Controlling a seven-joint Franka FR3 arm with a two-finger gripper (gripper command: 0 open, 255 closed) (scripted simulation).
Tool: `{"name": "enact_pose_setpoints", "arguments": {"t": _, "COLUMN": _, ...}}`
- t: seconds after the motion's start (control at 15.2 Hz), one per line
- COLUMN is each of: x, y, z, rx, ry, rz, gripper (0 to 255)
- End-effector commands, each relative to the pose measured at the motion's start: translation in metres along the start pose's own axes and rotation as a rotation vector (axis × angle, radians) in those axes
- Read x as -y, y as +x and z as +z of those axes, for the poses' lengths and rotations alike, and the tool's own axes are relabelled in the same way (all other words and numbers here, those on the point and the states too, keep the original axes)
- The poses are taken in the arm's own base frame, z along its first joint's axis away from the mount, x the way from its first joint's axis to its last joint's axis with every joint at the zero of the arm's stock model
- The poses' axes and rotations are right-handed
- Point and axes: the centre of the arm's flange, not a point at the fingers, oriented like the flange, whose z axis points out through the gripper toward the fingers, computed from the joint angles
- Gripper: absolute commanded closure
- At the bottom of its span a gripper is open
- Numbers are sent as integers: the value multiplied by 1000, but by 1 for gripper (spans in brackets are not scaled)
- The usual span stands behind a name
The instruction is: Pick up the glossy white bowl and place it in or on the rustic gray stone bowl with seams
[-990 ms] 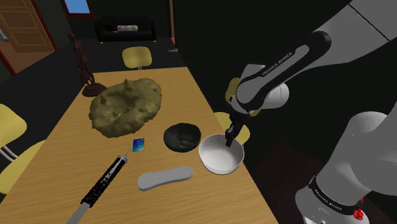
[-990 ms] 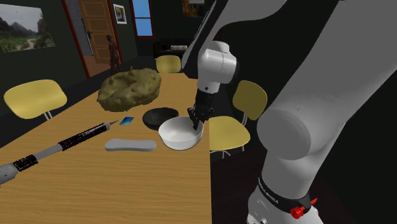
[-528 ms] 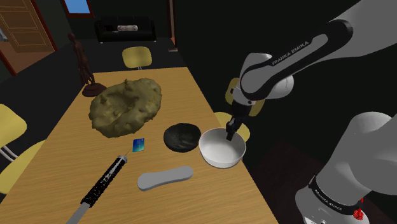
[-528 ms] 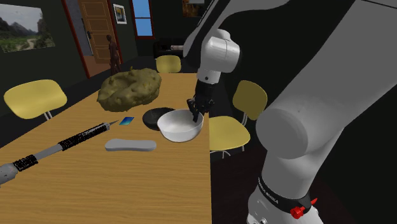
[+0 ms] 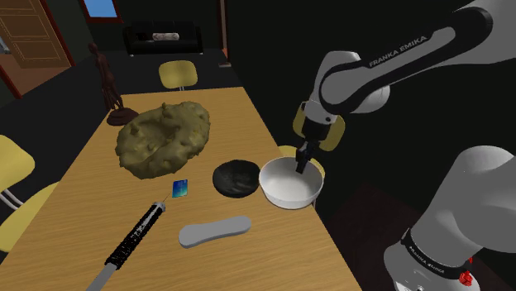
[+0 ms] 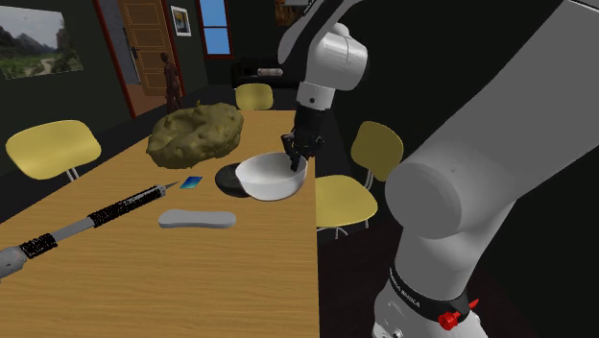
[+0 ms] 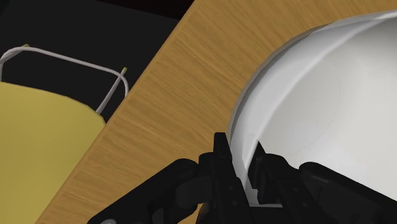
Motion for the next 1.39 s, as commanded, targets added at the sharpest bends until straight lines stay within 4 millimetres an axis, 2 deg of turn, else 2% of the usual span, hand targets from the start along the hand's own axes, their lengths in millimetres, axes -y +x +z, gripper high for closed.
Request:
{"name": "enact_pose_setpoints", "arguments": {"t": 0.0, "x": 2, "y": 0, "z": -11, "rx": 0, "ry": 0, "rz": 0, "gripper": 255}}
{"name": "enact_pose_setpoints", "arguments": {"t": 0.26, "x": 7, "y": 1, "z": -30, "rx": 0, "ry": 0, "rz": 0, "gripper": 255}}
{"name": "enact_pose_setpoints", "arguments": {"t": 1.32, "x": 18, "y": 208, "z": -34, "rx": 0, "ry": 0, "rz": 0, "gripper": 255}}
